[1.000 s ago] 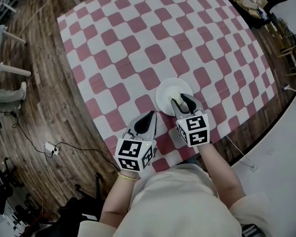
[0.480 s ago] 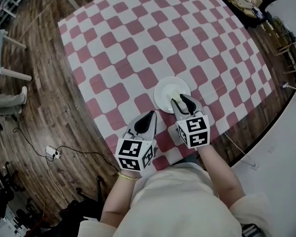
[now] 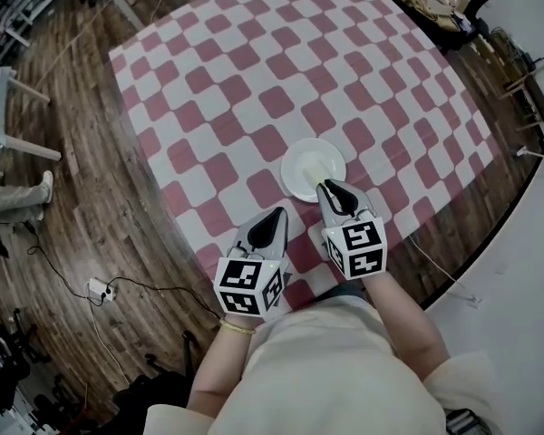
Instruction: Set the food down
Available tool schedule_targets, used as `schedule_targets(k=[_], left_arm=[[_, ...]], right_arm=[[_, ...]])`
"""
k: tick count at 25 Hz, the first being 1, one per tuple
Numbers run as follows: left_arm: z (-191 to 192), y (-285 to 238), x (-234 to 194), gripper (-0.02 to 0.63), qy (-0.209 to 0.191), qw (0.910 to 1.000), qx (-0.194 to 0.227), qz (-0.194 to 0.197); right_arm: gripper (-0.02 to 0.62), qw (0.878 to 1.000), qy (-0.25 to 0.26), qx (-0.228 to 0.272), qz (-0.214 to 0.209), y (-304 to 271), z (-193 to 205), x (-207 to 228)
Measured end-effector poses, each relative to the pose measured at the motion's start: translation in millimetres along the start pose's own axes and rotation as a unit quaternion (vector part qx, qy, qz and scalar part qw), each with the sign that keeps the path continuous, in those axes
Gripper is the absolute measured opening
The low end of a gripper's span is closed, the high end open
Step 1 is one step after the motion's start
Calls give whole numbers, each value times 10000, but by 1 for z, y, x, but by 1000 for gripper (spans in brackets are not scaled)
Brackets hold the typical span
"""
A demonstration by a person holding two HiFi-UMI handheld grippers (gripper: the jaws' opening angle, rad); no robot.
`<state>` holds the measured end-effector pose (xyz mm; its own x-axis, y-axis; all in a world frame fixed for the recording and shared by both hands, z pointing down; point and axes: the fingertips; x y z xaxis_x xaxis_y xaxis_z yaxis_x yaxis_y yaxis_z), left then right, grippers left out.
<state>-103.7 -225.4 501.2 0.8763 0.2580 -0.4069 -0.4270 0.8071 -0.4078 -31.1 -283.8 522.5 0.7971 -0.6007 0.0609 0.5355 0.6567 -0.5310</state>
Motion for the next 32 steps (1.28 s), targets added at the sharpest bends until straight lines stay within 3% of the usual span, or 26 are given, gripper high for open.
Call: schedule_targets(k=[8,32], left_arm=[[4,22,9,3,-18,10000,74,24],[9,78,45,2,-575,9972,182,451]], right_arm=[[6,9997,-38,210,72,24,-5,-15],[6,9928,-315,1147,116,124,-20,-62]])
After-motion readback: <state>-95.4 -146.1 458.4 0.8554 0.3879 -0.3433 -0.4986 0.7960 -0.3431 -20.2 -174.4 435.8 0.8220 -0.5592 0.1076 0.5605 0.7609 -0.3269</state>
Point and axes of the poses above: the fingertips, and each gripper's own axes: y backward along the fingers, x to its right, z out of its underside, and after that the axes turned 2 degrees about x, right-handed
